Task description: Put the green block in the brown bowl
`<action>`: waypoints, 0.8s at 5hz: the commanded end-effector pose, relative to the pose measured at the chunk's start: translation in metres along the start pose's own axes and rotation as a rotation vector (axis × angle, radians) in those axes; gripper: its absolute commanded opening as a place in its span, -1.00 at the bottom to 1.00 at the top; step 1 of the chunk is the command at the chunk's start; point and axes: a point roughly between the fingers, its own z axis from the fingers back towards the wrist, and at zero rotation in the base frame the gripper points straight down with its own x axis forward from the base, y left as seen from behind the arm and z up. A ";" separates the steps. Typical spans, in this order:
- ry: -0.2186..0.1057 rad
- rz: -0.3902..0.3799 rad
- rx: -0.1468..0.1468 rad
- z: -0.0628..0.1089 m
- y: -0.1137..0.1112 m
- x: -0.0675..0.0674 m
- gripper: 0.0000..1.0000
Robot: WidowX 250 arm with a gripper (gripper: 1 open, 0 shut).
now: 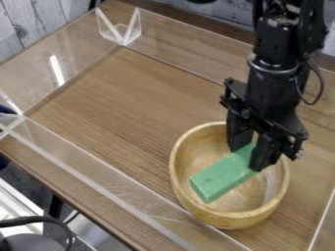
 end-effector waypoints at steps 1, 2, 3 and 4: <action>-0.030 -0.005 -0.002 0.005 0.000 0.004 -1.00; -0.021 -0.006 -0.006 0.001 0.001 0.003 -1.00; -0.012 -0.007 -0.010 -0.003 0.002 0.002 -1.00; -0.015 -0.008 -0.015 0.001 0.001 0.002 1.00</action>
